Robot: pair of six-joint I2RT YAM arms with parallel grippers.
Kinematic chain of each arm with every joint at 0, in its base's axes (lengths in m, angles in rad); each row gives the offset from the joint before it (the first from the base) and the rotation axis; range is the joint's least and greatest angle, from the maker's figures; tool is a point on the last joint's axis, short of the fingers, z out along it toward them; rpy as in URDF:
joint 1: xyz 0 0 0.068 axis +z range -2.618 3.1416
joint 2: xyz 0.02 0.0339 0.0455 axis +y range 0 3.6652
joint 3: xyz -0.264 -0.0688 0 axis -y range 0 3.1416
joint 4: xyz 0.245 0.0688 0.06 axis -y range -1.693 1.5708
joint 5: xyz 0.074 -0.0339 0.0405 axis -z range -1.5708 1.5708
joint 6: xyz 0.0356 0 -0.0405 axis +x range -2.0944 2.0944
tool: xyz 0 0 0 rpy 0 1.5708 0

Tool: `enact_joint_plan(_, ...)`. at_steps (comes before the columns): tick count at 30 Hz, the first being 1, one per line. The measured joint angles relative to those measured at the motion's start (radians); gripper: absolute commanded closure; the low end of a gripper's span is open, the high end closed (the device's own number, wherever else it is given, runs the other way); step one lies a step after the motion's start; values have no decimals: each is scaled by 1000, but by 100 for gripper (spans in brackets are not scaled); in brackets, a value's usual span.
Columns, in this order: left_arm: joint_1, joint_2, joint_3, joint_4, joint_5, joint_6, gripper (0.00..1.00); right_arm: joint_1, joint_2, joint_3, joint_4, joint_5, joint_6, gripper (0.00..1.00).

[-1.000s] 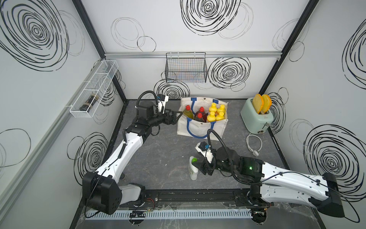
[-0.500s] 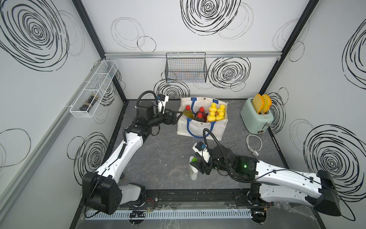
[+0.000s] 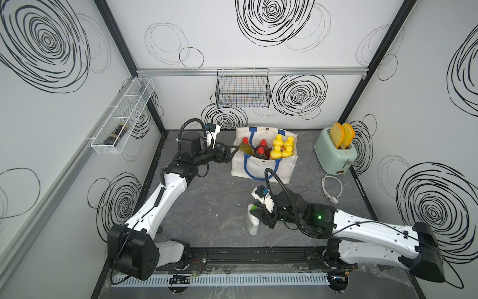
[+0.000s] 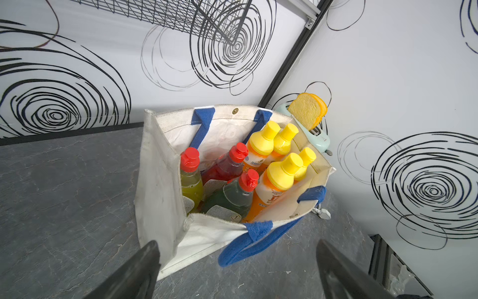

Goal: Pack dish soap into the shopping bag
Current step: Pick up the bottle of dish soap at the center of the board.

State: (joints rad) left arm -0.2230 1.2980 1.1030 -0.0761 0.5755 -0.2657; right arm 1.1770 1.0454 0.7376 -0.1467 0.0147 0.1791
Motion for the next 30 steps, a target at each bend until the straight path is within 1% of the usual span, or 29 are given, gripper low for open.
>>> enact_joint_plan(8, 0, 0, 0, 0, 0, 0, 4, -1, -7, 1, 5, 3, -4, 71)
enact_joint_plan(10, 0, 0, 0, 0, 0, 0, 4, -1, -7, 2, 3, 8, -5, 75)
enact_joint_plan(18, 0, 0, 0, 0, 0, 0, 4, -7, 6, 47, -69, 43, -27, 86)
enact_joint_plan(23, 0, 0, 0, 0, 0, 0, 4, -42, 42, 121, -159, 43, -34, 93)
enact_joint_plan(27, 0, 0, 0, 0, 0, 0, 4, -94, 78, 223, -242, 38, -53, 100)
enact_joint_plan(30, 0, 0, 0, 0, 0, 0, 4, -137, 109, 316, -285, 22, -72, 100)
